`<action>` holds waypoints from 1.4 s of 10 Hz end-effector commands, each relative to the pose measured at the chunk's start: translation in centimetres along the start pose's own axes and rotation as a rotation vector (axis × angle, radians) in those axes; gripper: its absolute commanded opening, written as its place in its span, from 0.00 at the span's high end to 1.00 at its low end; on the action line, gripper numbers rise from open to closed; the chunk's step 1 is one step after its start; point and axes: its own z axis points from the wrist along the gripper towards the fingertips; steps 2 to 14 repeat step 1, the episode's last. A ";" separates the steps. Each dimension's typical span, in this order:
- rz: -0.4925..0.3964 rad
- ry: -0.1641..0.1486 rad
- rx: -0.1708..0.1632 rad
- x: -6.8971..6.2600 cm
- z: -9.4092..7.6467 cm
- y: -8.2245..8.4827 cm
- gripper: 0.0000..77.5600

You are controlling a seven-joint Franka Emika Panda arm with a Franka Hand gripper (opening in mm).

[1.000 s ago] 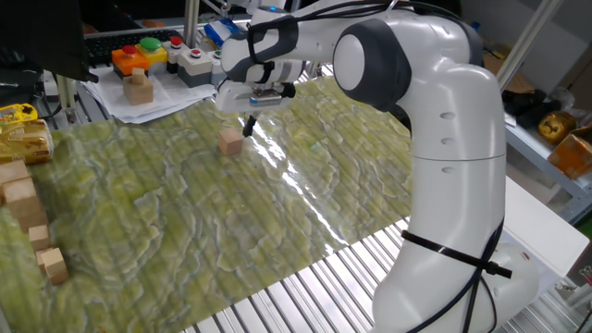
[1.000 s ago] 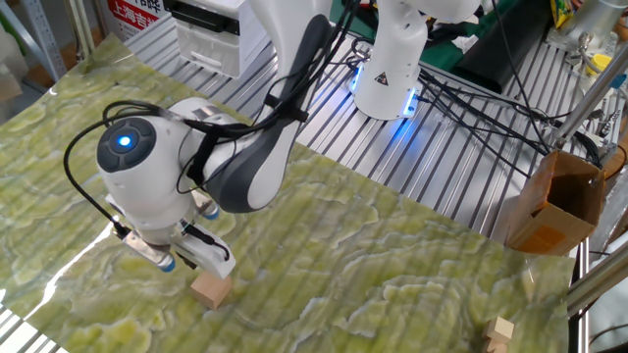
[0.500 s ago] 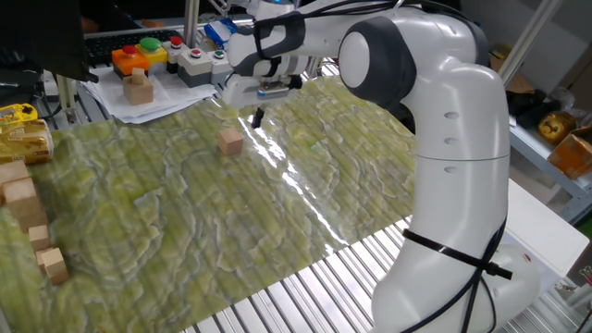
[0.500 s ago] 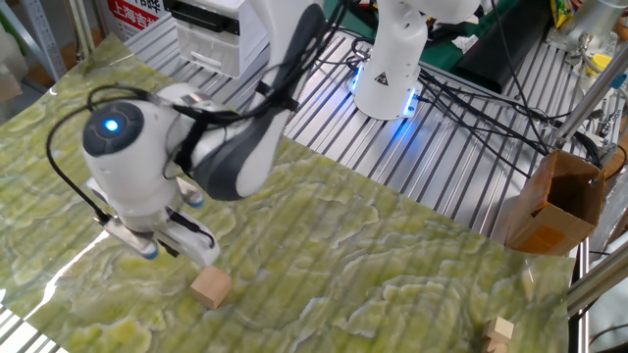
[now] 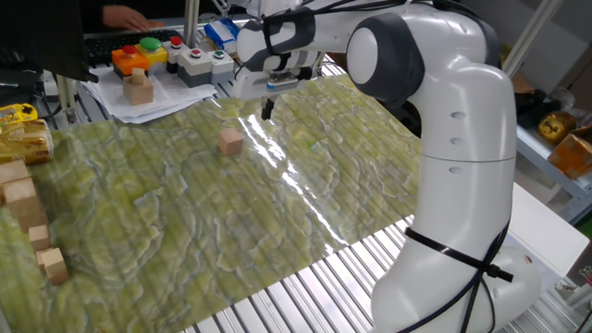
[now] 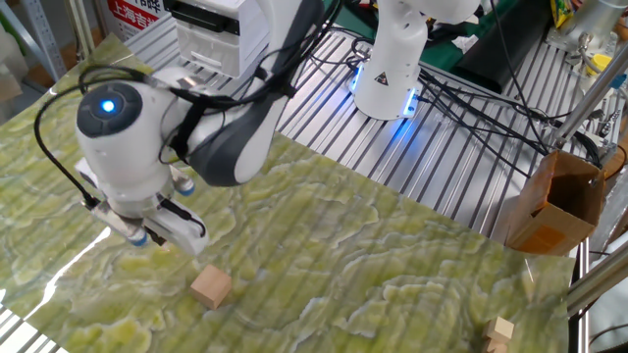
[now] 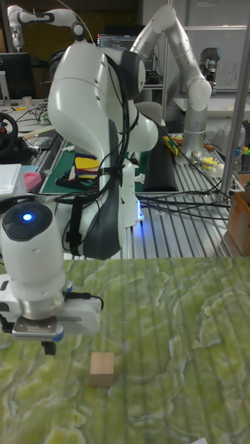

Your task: Approach and touch the side of the small block

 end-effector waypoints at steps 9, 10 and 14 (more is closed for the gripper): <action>0.015 0.003 0.000 0.3 -1.4 -1.3 1.00; 0.015 0.003 0.000 0.3 -1.4 -1.3 1.00; 0.015 0.003 0.000 0.3 -1.4 -1.3 1.00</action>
